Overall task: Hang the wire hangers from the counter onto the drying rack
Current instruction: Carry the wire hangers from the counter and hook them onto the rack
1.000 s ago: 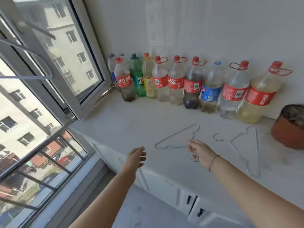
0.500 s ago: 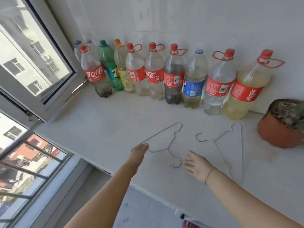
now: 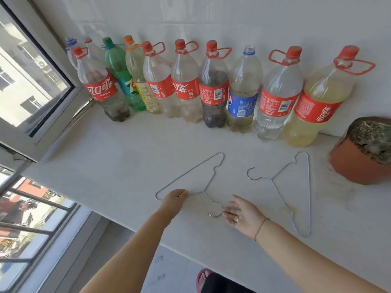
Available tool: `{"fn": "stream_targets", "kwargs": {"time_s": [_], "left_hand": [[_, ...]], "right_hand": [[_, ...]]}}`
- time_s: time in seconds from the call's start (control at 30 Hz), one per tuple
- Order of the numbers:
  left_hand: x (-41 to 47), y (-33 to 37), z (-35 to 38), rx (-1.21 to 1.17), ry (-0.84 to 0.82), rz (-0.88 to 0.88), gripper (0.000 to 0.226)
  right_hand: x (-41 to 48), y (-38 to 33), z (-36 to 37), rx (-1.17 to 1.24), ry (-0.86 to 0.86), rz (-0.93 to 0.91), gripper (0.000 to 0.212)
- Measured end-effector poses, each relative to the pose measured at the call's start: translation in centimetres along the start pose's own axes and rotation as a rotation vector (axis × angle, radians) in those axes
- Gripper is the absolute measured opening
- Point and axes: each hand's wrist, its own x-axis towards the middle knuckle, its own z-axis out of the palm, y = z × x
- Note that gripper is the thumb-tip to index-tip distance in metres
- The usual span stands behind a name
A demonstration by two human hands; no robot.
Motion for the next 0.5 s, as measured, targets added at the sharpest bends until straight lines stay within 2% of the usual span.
{"fn": "stream_targets", "kwargs": {"time_s": [0.17,0.3,0.4,0.5], "left_hand": [[0.3,-0.2,0.0,0.033,-0.006,0.038,0.021],[0.4,-0.5,0.3,0.108,0.002,0.064,0.029],[0.1,0.0,-0.1,0.095,0.083,0.152,0.021],[-0.2,1.5,-1.6,0.087,0.127,0.235,0.008]], "right_hand": [[-0.1,-0.1,-0.5,0.011,-0.048,0.053,0.045],[-0.4,0.3,0.2,-0.023,-0.246,0.116,0.053],[-0.9,-0.5,1.7,-0.034,-0.348,0.043,0.054],[-1.6,-2.8,3.0,-0.153,-0.282,-0.184,0.043]]}}
